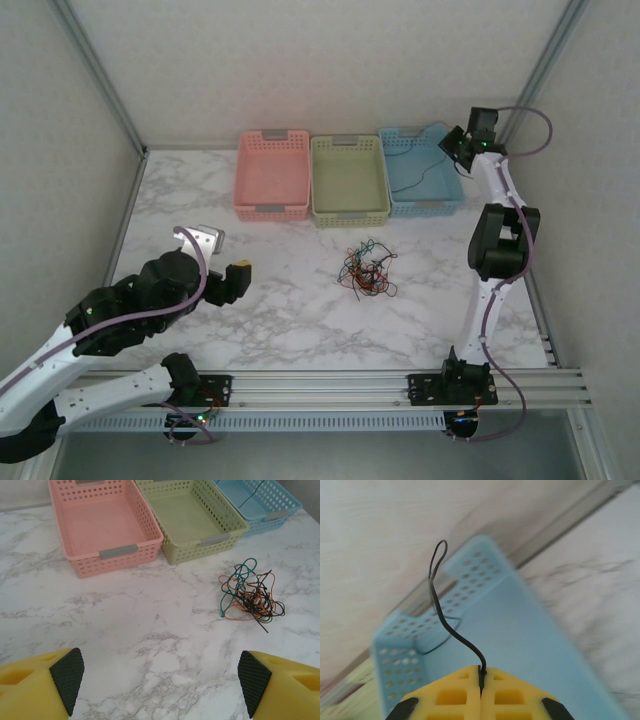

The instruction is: Untangle the cables

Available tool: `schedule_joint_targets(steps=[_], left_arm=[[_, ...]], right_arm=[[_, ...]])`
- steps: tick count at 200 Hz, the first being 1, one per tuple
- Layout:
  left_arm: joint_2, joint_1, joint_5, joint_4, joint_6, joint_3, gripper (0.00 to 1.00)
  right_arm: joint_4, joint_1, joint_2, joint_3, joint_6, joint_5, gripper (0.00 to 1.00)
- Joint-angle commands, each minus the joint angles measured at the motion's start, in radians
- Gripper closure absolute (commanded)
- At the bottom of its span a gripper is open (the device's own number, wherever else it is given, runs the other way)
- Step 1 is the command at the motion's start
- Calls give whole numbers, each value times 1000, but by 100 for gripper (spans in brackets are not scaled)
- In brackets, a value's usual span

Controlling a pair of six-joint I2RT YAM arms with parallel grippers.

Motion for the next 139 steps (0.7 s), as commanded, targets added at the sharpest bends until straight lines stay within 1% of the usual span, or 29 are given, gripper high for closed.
schedule_joint_targets(steps=[1,20,43,76,90,108,122,139], left_arm=[[-1,7,13,19,14,5,17],[1,8,16,21,15,6,17],[3,11,17,21,20,8,17],[-1,11,22,19,18,9,17],[-2,12,22,18,18,9,17],[-3,13,25,18,18,8,17],[-5,13,25,18,20,8,17],[-4,13,26,18,21,10,17]], right_arm=[[-1,28,-10,-16,-33,-71,100],[-67,49,22,16,-44,-63,100],[-102,58,39,6,-19,-81,100],[-196,69,67,14,1,-59,100],[-207,72,70,1,8,-67,100],[-260,77,99,27,17,-93,100],[-292,82,113,41,24,-102,98],[-280,84,115,38,34,-133,93]])
